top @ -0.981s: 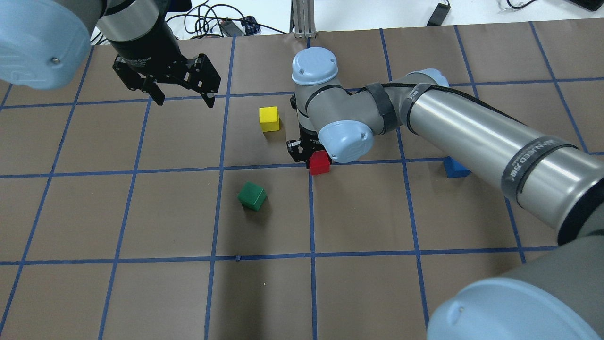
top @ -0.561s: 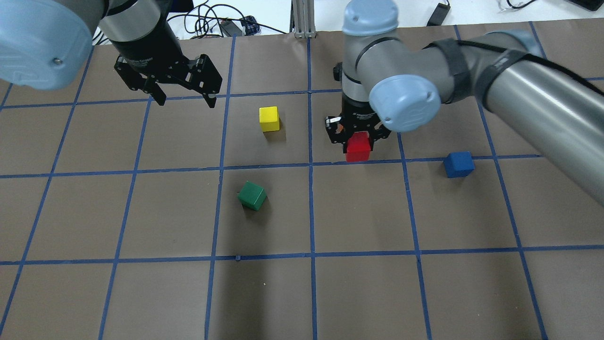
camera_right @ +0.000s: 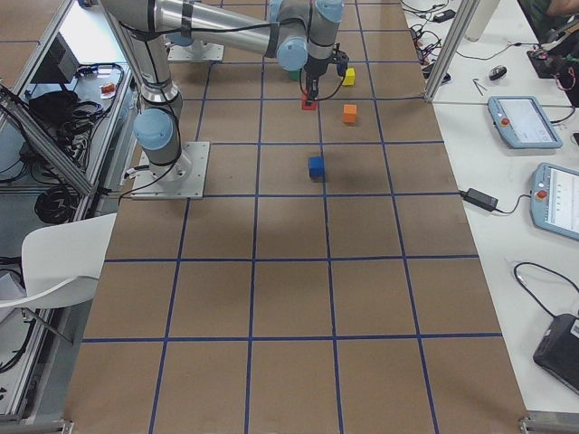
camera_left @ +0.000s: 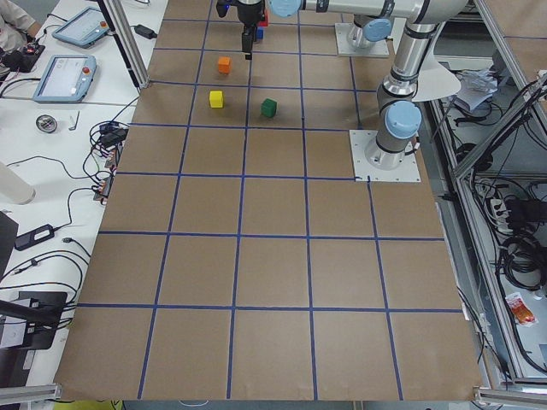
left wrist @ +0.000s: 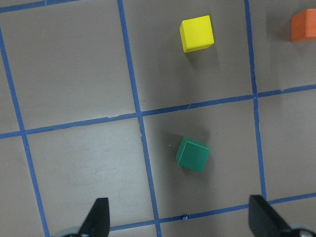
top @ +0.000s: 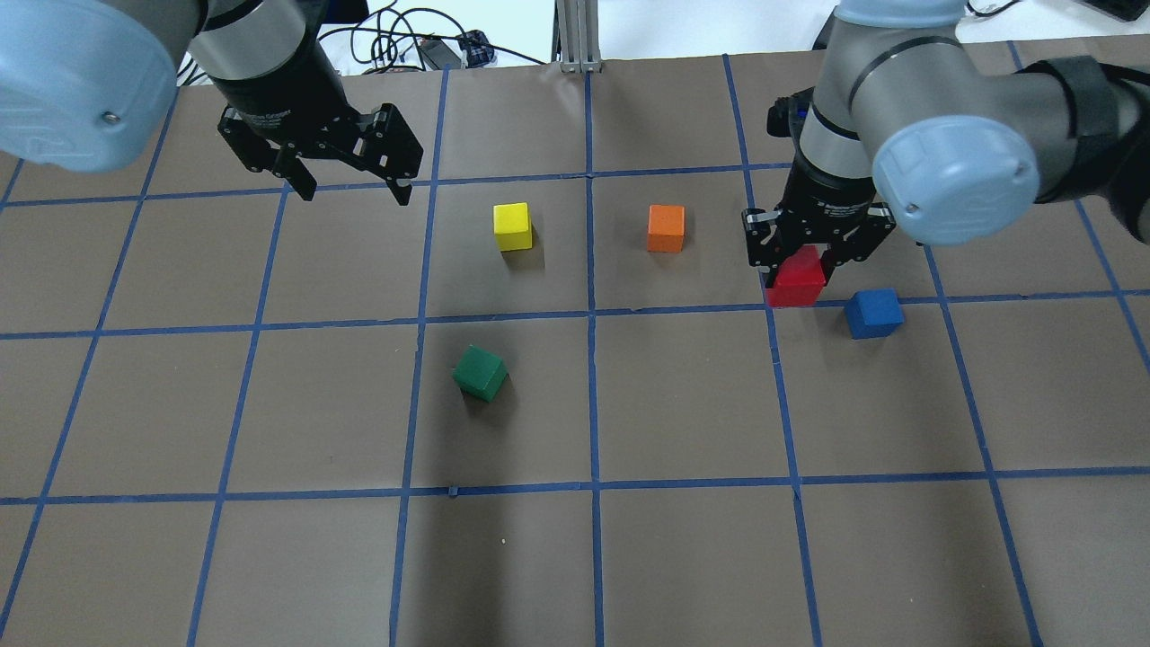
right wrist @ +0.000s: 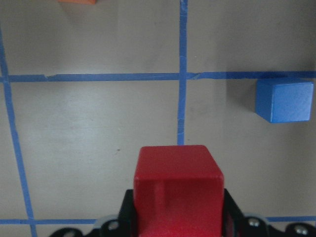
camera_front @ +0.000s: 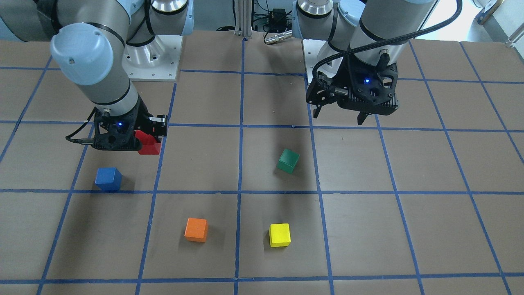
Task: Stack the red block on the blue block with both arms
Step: 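Lift the red cube with the right gripper and carry it over the blue cube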
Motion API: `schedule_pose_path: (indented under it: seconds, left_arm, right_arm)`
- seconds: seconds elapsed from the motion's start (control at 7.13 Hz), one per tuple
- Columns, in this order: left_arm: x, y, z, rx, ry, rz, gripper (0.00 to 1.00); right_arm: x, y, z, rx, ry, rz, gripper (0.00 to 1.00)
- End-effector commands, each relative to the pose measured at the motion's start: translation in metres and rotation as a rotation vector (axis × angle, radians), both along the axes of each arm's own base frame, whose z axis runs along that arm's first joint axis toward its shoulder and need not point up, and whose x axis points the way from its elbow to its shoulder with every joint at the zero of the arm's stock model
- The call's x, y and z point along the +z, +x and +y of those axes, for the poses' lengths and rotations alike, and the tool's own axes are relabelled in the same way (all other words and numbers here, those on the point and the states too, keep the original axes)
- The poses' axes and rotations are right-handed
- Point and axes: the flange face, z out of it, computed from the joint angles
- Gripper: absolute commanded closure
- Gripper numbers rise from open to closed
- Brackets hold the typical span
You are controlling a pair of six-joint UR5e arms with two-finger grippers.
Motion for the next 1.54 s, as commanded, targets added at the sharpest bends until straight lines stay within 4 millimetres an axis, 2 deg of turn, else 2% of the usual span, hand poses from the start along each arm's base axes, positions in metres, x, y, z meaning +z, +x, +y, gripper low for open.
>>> schedule_pose_path:
  seconds: [0.0, 0.14, 0.28, 0.56, 0.7, 0.84, 0.98, 1.4]
  left_arm:
    - [0.0, 0.0, 0.0, -0.002, -0.001, 0.0, 0.0]
    - [0.0, 0.0, 0.0, -0.002, -0.001, 0.0, 0.0]
    - [0.0, 0.0, 0.0, 0.0, -0.002, 0.0, 0.0]
    - [0.001, 0.0, 0.0, 0.0, -0.002, 0.0, 0.0]
    - [0.0, 0.0, 0.0, 0.0, -0.002, -0.001, 0.0]
    - [0.0, -0.001, 0.0, -0.002, -0.002, -0.001, 0.0]
    - [0.001, -0.001, 0.0, 0.0, -0.002, 0.0, 0.0]
    - [0.001, -0.001, 0.0, 0.0, -0.002, 0.0, 0.0]
  right_arm:
    - [-0.034, -0.078, 0.0, 0.081, -0.032, -0.02, 1.0]
    - [-0.06, -0.099, 0.008, 0.134, -0.067, -0.027, 1.0]
    - [-0.072, -0.104, 0.01, 0.152, -0.162, 0.015, 1.0]
    - [-0.076, -0.109, 0.005, 0.246, -0.187, 0.019, 1.0]
    - [-0.078, -0.115, 0.001, 0.243, -0.184, 0.018, 1.0]
    - [-0.091, -0.123, -0.007, 0.232, -0.163, 0.01, 1.0]
    - [-0.091, -0.131, -0.011, 0.212, -0.165, 0.006, 1.0]
    - [-0.097, -0.131, -0.013, 0.199, -0.156, -0.001, 1.0]
